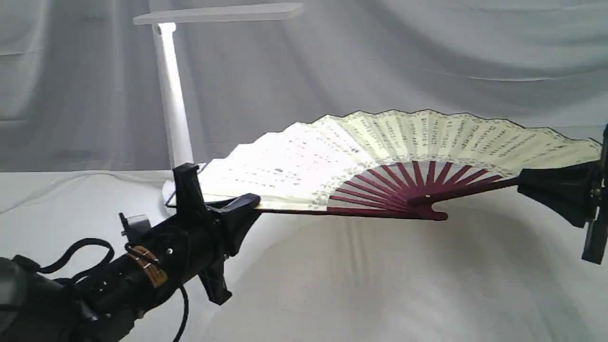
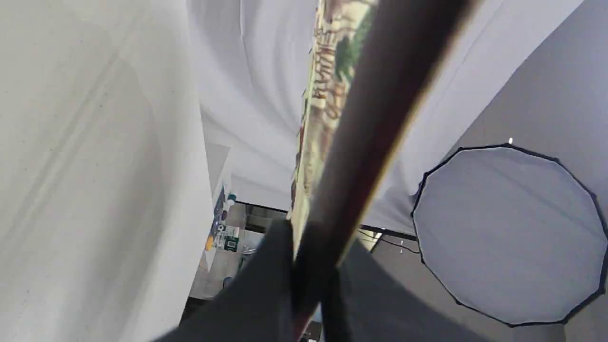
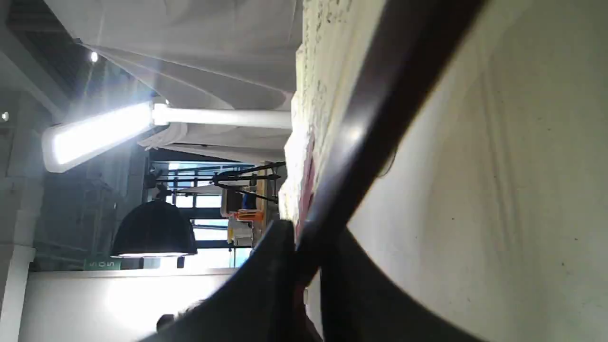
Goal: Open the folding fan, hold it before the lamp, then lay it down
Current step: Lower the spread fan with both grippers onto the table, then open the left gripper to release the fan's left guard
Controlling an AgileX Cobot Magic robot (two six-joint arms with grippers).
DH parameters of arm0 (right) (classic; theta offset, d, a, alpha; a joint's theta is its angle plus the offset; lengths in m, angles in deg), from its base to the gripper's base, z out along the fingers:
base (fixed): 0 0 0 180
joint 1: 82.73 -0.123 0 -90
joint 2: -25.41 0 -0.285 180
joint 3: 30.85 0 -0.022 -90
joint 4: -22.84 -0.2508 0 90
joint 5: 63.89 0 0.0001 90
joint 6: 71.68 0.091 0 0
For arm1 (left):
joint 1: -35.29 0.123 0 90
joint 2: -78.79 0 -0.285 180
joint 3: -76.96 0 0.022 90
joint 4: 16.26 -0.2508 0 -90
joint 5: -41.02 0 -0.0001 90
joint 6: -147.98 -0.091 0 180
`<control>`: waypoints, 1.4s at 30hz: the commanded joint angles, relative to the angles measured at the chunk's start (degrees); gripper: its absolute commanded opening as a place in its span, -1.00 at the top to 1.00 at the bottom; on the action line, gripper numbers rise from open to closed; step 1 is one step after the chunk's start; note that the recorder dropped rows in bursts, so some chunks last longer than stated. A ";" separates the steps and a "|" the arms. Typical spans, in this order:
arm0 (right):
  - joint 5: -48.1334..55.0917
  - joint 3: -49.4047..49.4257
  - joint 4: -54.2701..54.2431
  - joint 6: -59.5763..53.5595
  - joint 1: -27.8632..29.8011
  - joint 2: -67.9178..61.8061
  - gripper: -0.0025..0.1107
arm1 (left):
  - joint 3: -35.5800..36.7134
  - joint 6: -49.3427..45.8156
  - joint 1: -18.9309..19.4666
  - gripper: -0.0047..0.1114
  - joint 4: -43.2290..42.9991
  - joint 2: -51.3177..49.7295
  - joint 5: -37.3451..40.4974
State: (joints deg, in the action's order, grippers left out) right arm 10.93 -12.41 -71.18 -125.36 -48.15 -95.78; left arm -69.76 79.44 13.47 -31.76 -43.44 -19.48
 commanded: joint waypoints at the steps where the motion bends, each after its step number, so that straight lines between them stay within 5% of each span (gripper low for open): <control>1: -4.86 0.68 0.11 -2.45 2.57 -0.39 0.96 | -2.60 0.79 1.12 0.92 6.72 -2.96 -2.23; 12: -5.12 0.68 -2.11 -2.45 2.89 -9.95 0.96 | -9.55 1.08 1.12 0.92 2.85 -11.02 -1.76; 25: -5.27 0.68 -5.92 -6.35 2.89 -16.16 0.96 | -9.67 1.96 1.24 0.88 6.06 -11.81 8.48; 42: -5.55 0.68 -5.92 -6.89 2.89 -16.16 0.96 | -9.67 2.07 1.24 0.22 4.59 -11.81 2.72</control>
State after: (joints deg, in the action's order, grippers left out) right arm 6.07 -11.99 -76.90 -131.24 -45.53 -112.18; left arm -79.20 80.96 14.75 -26.70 -55.85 -13.54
